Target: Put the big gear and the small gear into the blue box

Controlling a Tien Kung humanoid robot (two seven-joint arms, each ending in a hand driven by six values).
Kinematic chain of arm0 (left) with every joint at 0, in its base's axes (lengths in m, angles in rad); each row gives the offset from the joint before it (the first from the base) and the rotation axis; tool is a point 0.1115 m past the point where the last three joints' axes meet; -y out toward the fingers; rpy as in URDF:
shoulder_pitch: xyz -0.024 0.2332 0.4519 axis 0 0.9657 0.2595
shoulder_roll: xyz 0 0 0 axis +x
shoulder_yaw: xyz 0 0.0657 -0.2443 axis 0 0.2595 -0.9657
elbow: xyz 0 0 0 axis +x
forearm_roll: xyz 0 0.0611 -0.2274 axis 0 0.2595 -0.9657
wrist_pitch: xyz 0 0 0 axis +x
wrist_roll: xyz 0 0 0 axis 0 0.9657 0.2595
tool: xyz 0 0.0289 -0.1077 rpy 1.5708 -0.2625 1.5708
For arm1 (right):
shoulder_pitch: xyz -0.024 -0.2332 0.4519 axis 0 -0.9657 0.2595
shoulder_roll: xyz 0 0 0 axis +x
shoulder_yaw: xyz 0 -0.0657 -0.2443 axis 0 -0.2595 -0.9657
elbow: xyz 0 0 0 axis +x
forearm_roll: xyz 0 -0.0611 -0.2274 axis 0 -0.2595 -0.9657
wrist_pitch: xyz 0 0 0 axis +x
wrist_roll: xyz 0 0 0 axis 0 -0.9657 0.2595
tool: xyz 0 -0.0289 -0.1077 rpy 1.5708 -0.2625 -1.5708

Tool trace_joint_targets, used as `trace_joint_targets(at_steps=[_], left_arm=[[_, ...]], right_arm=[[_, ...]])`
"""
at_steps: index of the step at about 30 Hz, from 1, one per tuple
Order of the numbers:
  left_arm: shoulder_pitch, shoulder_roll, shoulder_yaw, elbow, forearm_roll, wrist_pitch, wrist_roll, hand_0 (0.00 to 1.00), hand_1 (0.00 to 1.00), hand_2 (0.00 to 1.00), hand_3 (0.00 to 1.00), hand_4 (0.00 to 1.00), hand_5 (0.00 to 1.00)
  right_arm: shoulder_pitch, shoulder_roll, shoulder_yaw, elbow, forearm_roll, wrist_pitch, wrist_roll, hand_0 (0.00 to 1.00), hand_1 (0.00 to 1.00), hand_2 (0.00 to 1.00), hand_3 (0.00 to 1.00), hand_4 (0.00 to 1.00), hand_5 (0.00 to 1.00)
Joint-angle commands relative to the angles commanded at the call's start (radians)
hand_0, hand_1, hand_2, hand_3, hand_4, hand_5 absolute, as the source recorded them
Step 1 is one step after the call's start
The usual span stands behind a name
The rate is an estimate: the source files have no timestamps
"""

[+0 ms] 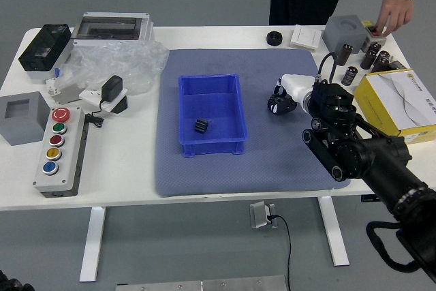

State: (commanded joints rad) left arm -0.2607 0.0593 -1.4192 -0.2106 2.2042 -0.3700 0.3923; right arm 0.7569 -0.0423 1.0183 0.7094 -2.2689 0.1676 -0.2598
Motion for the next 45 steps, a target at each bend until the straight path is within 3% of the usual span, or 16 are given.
trace_joint_targets(at_steps=[26, 45], left_arm=[[0.001, 0.002, 0.002, 0.001, -0.011, 0.003, 0.0, 0.87, 0.84, 0.837, 0.885, 0.766, 0.74], [0.003, 0.005, 0.002, 0.0, -0.015, 0.003, 0.001, 0.87, 0.84, 0.837, 0.884, 0.766, 0.739]], right_arm=[[-0.009, -0.03, 0.012, 0.033, 0.0, 0.001, -0.005, 0.468, 0.424, 0.456, 0.594, 0.459, 0.23], [-0.018, -0.068, 0.038, 0.107, 0.0, 0.011, -0.013, 0.476, 0.421, 0.449, 0.587, 0.451, 0.228]])
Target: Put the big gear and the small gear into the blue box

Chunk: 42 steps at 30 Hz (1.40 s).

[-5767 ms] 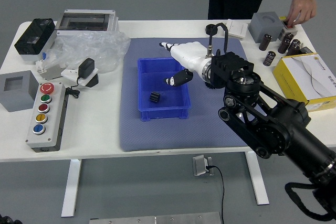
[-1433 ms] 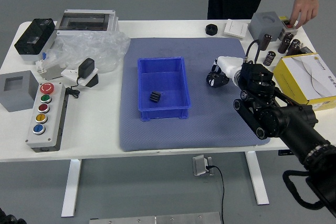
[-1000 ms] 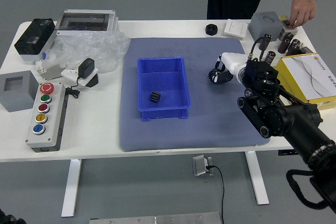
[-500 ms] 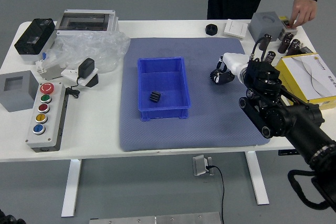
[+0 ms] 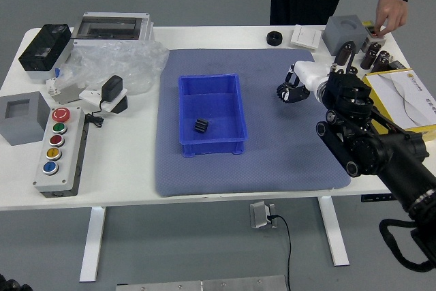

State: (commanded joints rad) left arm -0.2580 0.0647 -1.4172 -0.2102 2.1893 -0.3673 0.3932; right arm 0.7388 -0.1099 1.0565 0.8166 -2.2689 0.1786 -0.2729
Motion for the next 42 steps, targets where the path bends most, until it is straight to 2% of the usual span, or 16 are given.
trace_joint_targets(at_steps=[16, 22, 26, 27, 32, 33, 38, 39, 42], left_arm=[[0.002, 0.004, -0.003, 0.0, 0.006, 0.0, -0.001, 0.87, 0.84, 0.838, 0.883, 0.766, 0.74], [0.003, 0.004, -0.005, 0.0, 0.008, 0.0, 0.0, 0.87, 0.84, 0.838, 0.884, 0.766, 0.74], [0.003, 0.004, -0.007, 0.0, 0.011, 0.0, -0.001, 0.87, 0.84, 0.838, 0.884, 0.766, 0.74], [0.003, 0.004, -0.007, 0.0, 0.012, 0.0, -0.001, 0.87, 0.84, 0.837, 0.884, 0.766, 0.742], [0.001, 0.003, -0.007, 0.0, 0.013, 0.0, -0.001, 0.87, 0.84, 0.837, 0.884, 0.766, 0.742], [0.001, 0.003, -0.007, 0.0, 0.013, 0.0, -0.001, 0.87, 0.84, 0.837, 0.884, 0.765, 0.741], [0.001, 0.001, -0.006, 0.0, 0.013, 0.0, -0.001, 0.87, 0.84, 0.837, 0.884, 0.765, 0.741], [0.001, 0.001, -0.007, 0.0, 0.013, 0.0, -0.001, 0.87, 0.84, 0.837, 0.884, 0.766, 0.742], [0.002, 0.0, -0.007, 0.0, 0.015, 0.0, -0.001, 0.87, 0.84, 0.837, 0.884, 0.766, 0.742]], right_arm=[[-0.012, -0.02, 0.0, 0.095, 0.0, 0.013, -0.009, 0.48, 0.419, 0.446, 0.578, 0.444, 0.23], [-0.014, -0.022, 0.003, 0.089, 0.0, 0.019, -0.009, 0.484, 0.419, 0.449, 0.576, 0.444, 0.231], [-0.013, -0.021, 0.011, 0.084, 0.0, 0.044, -0.008, 0.484, 0.419, 0.449, 0.576, 0.444, 0.231], [-0.012, -0.02, 0.013, 0.083, 0.0, 0.055, -0.007, 0.568, 0.554, 0.696, 0.682, 0.569, 0.313], [-0.009, -0.015, 0.018, 0.063, 0.0, 0.098, -0.005, 0.568, 0.554, 0.696, 0.682, 0.569, 0.313], [-0.009, -0.014, 0.017, 0.058, 0.0, 0.103, -0.004, 0.74, 0.713, 0.85, 0.903, 0.705, 0.384], [-0.003, -0.001, 0.011, 0.023, 0.0, 0.116, 0.002, 0.74, 0.713, 0.85, 0.903, 0.705, 0.384], [-0.001, 0.002, 0.011, 0.017, 0.0, 0.117, 0.003, 0.782, 0.748, 0.865, 0.931, 0.729, 0.396], [0.004, 0.011, 0.009, 0.003, 0.0, 0.121, 0.004, 0.782, 0.748, 0.865, 0.931, 0.729, 0.396]])
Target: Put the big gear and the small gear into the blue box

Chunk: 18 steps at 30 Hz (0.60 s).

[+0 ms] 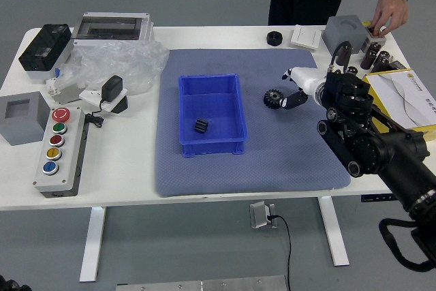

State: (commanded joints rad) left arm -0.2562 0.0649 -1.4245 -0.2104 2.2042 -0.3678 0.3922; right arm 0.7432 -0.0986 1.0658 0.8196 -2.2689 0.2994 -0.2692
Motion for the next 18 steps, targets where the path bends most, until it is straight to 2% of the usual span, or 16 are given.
trace_joint_targets(at_steps=[18], left_arm=[[0.0, -0.004, 0.0, -0.001, 0.005, -0.003, 0.001, 0.87, 0.84, 0.837, 0.884, 0.766, 0.743]], right_arm=[[0.03, 0.04, -0.012, -0.056, 0.0, 0.011, -0.005, 0.781, 0.758, 0.866, 0.938, 0.76, 0.416]])
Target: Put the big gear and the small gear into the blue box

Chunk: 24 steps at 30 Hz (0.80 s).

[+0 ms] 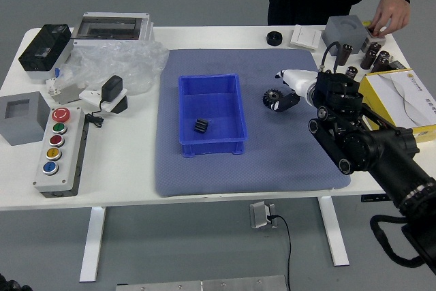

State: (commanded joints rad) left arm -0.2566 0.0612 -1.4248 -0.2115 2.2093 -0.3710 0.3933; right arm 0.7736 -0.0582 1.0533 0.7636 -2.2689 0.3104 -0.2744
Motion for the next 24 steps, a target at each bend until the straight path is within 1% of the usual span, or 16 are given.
trace_joint_targets(at_steps=[15, 24], left_arm=[[-0.002, -0.007, -0.012, -0.002, 0.025, -0.007, 0.001, 0.87, 0.84, 0.838, 0.884, 0.765, 0.745], [-0.004, -0.009, -0.025, -0.004, 0.049, -0.013, 0.001, 0.87, 0.84, 0.838, 0.884, 0.766, 0.745]], right_arm=[[0.049, 0.057, 0.017, -0.128, 0.0, -0.028, 0.02, 0.772, 0.748, 0.847, 0.912, 0.753, 0.415], [0.073, 0.058, 0.043, -0.191, 0.0, -0.039, 0.024, 0.765, 0.741, 0.833, 0.896, 0.746, 0.413]])
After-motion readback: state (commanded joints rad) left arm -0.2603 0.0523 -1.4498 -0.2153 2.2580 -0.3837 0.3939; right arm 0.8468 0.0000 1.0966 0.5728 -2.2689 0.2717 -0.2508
